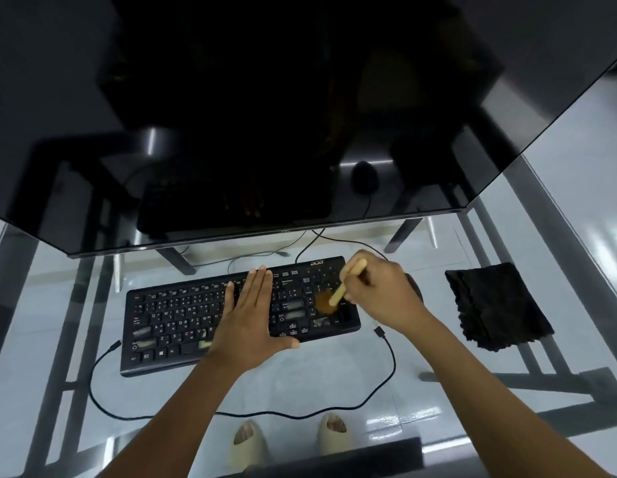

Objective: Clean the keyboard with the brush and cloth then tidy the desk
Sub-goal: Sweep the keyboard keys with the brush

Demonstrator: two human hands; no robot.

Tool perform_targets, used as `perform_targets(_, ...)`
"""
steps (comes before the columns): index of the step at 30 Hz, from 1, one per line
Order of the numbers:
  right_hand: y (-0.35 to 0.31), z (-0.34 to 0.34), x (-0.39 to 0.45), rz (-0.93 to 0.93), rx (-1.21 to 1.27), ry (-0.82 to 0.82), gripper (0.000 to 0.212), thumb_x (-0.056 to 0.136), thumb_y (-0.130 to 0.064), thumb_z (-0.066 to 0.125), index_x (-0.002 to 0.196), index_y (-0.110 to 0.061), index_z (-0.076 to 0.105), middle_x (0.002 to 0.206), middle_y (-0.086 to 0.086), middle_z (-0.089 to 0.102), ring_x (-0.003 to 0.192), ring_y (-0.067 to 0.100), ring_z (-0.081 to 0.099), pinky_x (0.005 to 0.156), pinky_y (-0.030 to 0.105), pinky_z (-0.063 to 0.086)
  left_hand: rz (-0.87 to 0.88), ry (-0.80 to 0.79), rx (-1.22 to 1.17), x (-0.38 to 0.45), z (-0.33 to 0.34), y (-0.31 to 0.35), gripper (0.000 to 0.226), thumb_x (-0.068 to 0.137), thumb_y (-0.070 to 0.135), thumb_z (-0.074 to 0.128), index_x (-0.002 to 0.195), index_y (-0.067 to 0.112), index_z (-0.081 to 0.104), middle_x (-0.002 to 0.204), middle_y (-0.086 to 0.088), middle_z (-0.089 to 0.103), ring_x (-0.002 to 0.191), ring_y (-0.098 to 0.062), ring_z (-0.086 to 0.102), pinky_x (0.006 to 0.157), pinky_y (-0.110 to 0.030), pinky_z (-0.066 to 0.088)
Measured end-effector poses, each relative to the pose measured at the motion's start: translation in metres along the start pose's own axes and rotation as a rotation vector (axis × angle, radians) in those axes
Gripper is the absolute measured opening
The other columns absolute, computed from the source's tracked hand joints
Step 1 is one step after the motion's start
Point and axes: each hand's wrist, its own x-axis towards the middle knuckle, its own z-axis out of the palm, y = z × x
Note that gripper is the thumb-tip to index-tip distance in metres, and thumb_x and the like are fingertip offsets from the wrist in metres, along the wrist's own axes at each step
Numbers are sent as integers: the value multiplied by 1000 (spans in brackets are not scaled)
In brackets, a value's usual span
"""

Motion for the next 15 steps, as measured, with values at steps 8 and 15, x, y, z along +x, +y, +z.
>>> perform_targets(8, 5, -12, -3, -42, 28, -59, 14, 90, -8, 53, 79, -16, 57, 64, -9, 67, 61, 20, 63, 58, 35, 52, 18, -39, -16, 1, -2, -3, 131, 67, 77, 61, 150, 17, -20, 156, 7, -26, 142, -8, -28, 117, -42, -16)
perform_targets(15, 17, -13, -2, -87, 6, 11, 12, 91, -9, 55, 82, -17, 57, 67, -8, 67, 62, 13, 63, 58, 26, 53, 20, -41, -9, 1, -1, -4, 131, 67, 77, 61, 150, 17, -21, 156, 7, -27, 142, -7, -28, 118, -41, -15)
